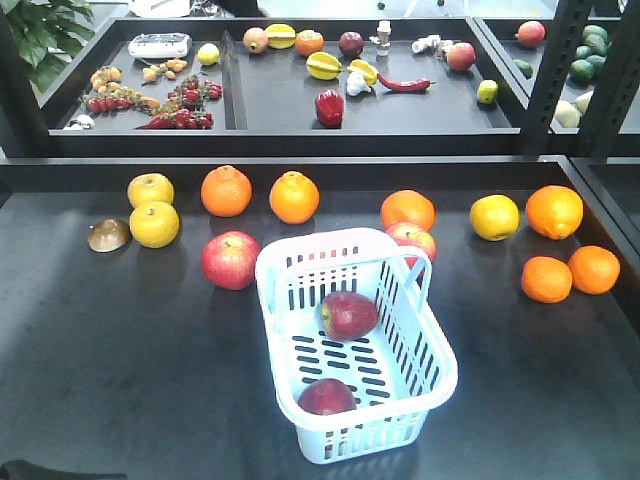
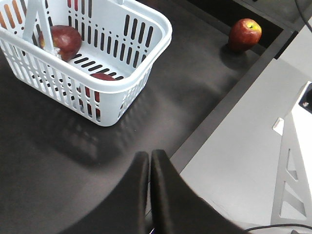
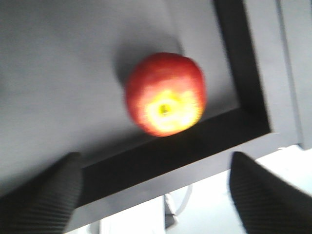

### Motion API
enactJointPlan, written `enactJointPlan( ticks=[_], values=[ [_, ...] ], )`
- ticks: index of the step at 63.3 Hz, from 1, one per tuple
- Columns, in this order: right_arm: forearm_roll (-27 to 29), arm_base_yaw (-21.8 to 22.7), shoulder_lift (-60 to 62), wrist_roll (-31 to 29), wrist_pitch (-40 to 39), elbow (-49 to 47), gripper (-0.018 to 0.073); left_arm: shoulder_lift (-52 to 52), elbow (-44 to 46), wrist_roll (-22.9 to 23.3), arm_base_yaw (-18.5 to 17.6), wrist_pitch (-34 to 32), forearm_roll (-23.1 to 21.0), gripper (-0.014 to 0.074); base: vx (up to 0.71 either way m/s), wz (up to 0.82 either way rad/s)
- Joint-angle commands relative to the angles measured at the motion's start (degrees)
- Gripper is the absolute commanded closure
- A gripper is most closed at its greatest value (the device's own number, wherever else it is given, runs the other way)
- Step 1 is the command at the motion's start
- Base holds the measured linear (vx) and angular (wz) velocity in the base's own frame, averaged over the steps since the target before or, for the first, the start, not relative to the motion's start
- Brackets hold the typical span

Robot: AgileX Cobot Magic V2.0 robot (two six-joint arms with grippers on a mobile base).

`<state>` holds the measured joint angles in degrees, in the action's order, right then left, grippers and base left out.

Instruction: Pick three apples into basket with both arms

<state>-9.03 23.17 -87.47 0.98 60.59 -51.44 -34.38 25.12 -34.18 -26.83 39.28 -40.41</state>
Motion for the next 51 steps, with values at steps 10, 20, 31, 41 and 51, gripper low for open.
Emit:
enactJointPlan(
  ticks=[10,20,31,41,51],
  values=[
    [-5.18,0.4,-4.11,2.85,-3.23,-1.42,-0.008,0.0,1.3,0.16,-0.18,-2.79,-1.8,0.0602,0.0,0.0],
    [-5.51,0.4,-7.35,3.1,-5.83,-1.42,-0.0049,0.0,1.3,0.16,-0.18,-2.52,-1.8,0.0602,0.0,0.0],
    [-5.48,0.4,-10.19,3.22,-7.46,-1.42,-0.0036,0.0,1.3,0.16,-0.18,-2.52,-1.8,0.0602,0.0,0.0],
    [-5.54,0.4,-11.99,3.69,-9.07,-1.42,-0.0035,0.0,1.3,0.16,-0.18,-2.58,-1.75,0.0602,0.0,0.0],
    [-5.72,0.4,-12.25,3.73,-10.66,-1.42,-0.0035,0.0,1.3,0.16,-0.18,-2.58,-1.75,0.0602,0.0,0.0]
  ],
)
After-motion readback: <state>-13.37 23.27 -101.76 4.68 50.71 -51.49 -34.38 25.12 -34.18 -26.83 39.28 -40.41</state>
